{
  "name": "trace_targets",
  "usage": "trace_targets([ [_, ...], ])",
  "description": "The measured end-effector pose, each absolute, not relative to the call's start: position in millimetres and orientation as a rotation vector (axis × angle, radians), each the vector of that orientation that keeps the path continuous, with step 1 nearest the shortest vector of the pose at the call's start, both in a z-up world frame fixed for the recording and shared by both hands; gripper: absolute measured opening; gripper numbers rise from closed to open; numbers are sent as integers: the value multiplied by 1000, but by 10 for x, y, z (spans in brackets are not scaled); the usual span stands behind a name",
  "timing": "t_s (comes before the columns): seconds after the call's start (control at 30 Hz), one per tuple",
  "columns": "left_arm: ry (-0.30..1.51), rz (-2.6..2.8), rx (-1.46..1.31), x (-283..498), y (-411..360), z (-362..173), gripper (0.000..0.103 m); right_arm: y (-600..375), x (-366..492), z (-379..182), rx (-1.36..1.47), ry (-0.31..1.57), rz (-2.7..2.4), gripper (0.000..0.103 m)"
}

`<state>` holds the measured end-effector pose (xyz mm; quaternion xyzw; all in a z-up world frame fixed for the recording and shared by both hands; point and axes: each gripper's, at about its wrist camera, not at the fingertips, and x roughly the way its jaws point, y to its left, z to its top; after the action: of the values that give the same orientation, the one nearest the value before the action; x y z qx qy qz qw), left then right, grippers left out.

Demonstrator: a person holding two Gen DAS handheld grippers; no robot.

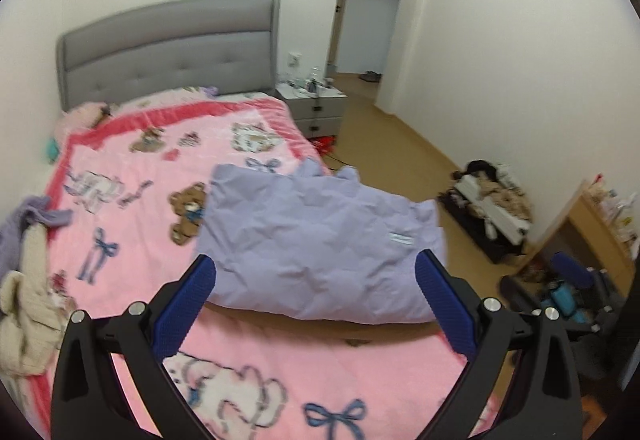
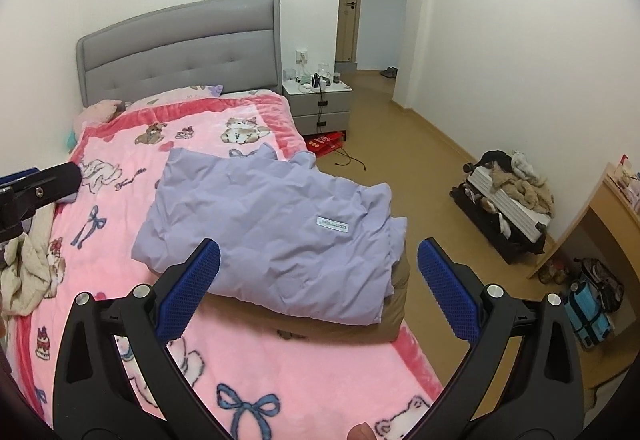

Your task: Fold large clothes

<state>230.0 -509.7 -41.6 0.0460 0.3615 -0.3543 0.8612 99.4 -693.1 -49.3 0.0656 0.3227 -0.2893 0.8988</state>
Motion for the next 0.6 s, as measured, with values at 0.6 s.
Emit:
trace_targets([
  [0.6, 699, -699, 201, 2244, -5164, -388, 98, -6769, 960, -425, 78, 659, -646, 95],
])
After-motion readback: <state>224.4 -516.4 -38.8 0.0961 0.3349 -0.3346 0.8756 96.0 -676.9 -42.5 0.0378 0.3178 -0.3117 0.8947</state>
